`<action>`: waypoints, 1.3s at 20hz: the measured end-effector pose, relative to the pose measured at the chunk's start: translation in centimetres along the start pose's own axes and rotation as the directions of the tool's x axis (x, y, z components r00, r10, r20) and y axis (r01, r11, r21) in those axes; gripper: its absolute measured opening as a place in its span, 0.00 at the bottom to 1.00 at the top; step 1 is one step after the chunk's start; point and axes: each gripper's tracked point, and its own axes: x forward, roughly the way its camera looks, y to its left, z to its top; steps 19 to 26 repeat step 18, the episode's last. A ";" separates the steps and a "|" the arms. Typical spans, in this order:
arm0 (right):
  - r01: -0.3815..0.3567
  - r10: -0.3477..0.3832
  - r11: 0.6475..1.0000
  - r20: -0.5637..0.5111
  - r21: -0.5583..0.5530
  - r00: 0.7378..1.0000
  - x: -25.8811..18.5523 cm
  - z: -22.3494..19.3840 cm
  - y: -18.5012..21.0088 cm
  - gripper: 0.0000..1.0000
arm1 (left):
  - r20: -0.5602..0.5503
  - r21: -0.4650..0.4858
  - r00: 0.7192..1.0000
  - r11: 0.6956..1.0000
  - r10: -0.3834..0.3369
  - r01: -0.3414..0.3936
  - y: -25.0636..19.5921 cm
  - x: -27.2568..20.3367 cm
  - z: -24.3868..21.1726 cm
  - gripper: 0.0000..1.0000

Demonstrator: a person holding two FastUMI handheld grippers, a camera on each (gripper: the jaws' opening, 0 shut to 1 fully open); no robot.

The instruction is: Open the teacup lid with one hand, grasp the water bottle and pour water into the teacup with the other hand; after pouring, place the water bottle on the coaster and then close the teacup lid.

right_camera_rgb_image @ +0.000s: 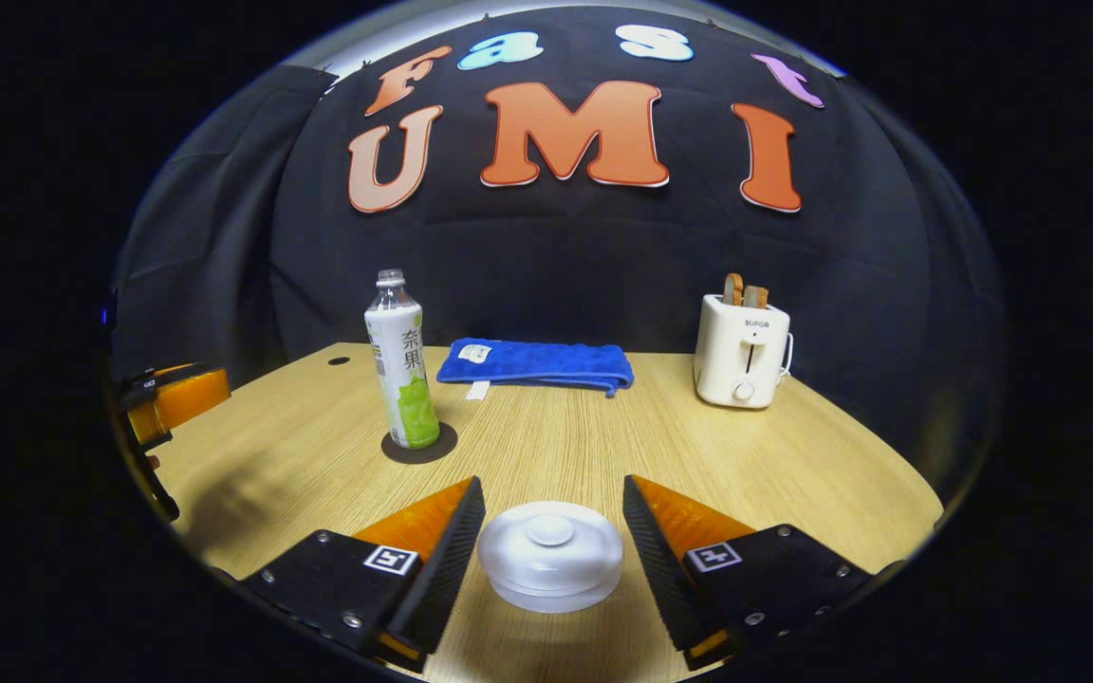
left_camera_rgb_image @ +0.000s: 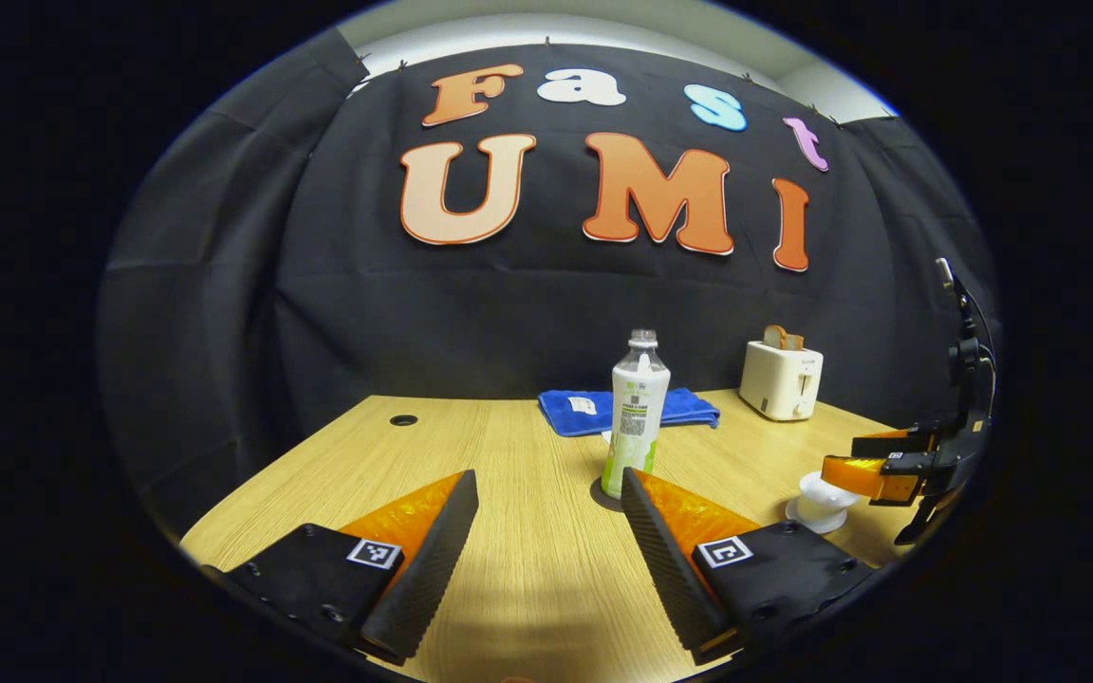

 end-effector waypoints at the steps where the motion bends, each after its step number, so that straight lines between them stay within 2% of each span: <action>1: 0.004 -0.004 1.000 0.013 0.000 1.000 -0.6 0.6 -0.2 0.90 | 0.011 -0.002 1.000 1.000 0.004 -0.004 0.0 -0.3 0.6 0.98; 2: 0.007 -0.007 1.000 0.028 0.001 1.000 -1.2 1.3 -0.4 0.97 | 0.019 -0.002 1.000 1.000 0.010 -0.010 0.0 -0.6 1.1 0.97; 10: 0.069 -0.075 0.997 0.170 0.044 0.983 -6.5 6.1 -3.5 0.97 | 0.075 -0.002 0.996 0.999 0.043 -0.043 0.1 -2.6 3.7 0.97; 14: 0.086 -0.099 0.993 0.179 0.076 0.979 -7.4 6.0 -5.2 0.97 | 0.098 0.014 0.994 0.999 0.049 -0.051 -0.3 -3.2 4.4 0.98; 18: 0.101 -0.108 0.994 0.188 0.047 0.976 -7.7 5.5 -6.6 0.97 | 0.110 0.026 0.993 0.999 0.045 -0.048 -1.1 -3.3 4.6 0.97; 26: 0.101 -0.108 0.994 0.188 0.047 0.976 -7.7 5.5 -6.6 0.97 | 0.110 0.026 0.993 0.999 0.045 -0.048 -1.1 -3.3 4.6 0.97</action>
